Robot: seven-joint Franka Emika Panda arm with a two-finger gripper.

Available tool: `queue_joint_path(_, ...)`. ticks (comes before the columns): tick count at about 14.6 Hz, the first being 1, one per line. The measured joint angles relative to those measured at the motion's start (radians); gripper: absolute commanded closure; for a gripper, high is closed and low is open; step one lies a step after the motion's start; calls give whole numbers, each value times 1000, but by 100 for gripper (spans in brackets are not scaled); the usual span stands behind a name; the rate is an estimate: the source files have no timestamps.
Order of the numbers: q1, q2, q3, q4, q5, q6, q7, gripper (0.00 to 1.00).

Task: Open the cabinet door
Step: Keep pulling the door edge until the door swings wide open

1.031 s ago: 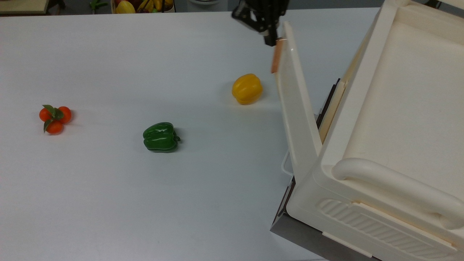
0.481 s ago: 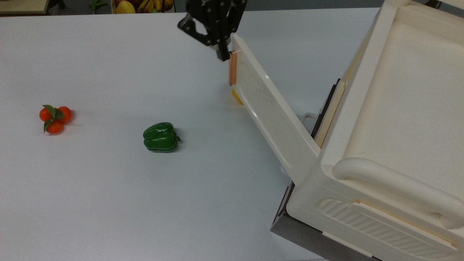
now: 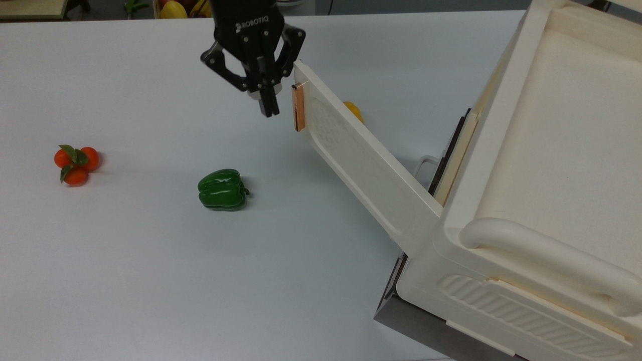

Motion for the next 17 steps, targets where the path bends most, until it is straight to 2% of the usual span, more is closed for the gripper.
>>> queue_joint_path(5,-16,-1,-15,4,0,-19,-2,93)
queue_joint_path(11,-22,-79,-13,16,0,-309,-34,94)
queue_joint_path(13,-12,-110,5,15,1,-390,-36,94)
queue_joint_path(15,-7,-106,41,11,1,-390,-36,94)
queue_joint_path(17,1,-101,52,6,17,-360,-36,94)
